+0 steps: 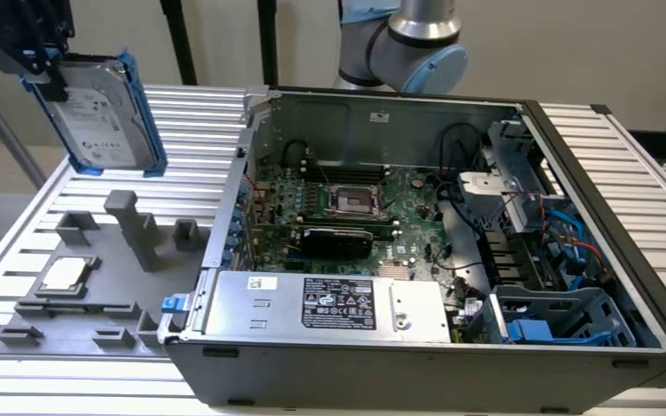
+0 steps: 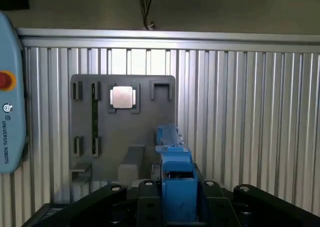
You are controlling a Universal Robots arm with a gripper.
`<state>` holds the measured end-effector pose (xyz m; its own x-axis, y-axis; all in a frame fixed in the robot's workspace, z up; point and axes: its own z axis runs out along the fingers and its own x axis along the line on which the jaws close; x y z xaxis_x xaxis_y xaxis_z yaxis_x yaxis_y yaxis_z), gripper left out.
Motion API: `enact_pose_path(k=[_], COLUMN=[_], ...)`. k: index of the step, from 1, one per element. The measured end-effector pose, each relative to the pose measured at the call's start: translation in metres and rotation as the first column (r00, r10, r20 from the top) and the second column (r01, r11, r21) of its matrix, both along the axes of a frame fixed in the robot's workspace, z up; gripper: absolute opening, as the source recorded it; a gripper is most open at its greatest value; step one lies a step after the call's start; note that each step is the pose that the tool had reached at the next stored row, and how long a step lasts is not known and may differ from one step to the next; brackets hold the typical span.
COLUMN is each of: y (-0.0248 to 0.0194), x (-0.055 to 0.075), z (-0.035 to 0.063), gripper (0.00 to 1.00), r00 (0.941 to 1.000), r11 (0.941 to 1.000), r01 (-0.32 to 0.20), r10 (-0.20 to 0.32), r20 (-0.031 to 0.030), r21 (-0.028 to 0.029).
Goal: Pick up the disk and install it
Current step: 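Pick up the disk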
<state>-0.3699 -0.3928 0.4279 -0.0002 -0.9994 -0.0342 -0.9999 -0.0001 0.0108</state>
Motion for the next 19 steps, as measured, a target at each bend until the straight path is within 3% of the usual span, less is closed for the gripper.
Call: enact_pose_path(k=[19], y=[-0.0093], x=[0.086], z=[0.0826], gripper=[0.33], r00=[0.9999], r11=[1.0], r01=[0.0], r10=[0.0], r20=[-0.0134], r21=[0.005])
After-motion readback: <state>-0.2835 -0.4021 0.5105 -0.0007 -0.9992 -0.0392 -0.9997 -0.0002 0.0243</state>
